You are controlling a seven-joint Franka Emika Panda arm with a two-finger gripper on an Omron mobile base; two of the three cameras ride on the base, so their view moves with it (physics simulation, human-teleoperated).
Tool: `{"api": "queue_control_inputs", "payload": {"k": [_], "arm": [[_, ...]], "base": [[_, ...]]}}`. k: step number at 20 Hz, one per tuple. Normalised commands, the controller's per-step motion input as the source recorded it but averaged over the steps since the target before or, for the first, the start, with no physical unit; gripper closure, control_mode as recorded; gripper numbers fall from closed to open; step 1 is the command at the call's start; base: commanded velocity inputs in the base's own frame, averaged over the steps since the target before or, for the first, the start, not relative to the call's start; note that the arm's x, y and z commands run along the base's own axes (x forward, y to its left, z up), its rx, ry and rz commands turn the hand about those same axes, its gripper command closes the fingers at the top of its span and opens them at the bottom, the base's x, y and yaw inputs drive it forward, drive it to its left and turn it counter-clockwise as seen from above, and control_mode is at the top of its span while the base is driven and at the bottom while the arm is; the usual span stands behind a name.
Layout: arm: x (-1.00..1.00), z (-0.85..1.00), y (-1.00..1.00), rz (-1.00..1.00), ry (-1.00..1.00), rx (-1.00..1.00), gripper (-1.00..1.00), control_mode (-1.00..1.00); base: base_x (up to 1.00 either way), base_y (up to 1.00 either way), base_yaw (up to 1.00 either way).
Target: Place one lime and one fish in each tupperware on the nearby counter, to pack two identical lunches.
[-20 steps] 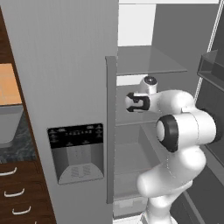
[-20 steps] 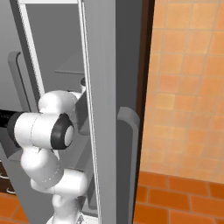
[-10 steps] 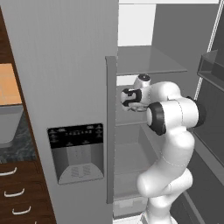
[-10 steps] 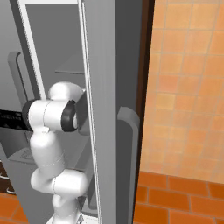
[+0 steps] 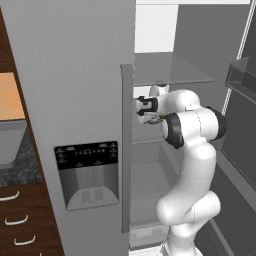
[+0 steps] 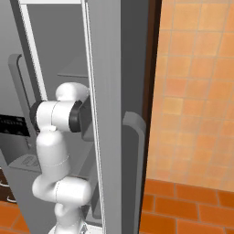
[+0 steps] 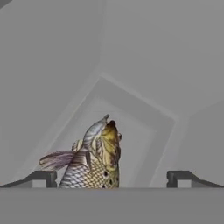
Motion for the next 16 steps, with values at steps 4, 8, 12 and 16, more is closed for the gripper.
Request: {"api": "queue_control_inputs", "payload": {"k": [4, 8, 12, 16], "arm": [[-0.32, -0.34, 0.00, 0.00, 0.08, 0.00, 1.00, -1.00], [-0.44, -0.38, 0.01, 0.00, 0.06, 0.00, 1.00, -1.00], [-0.48, -0.32, 0.00, 0.00, 0.01, 0.00, 1.00, -1.00], [-0.61, -0.30, 0.02, 0.00, 0.00, 0.00, 1.00, -1.00]], "base": [[0.00, 0.00, 0.00], [0.00, 0.00, 0.00], [0.00, 0.00, 0.00], [0.00, 0.00, 0.00]]}}
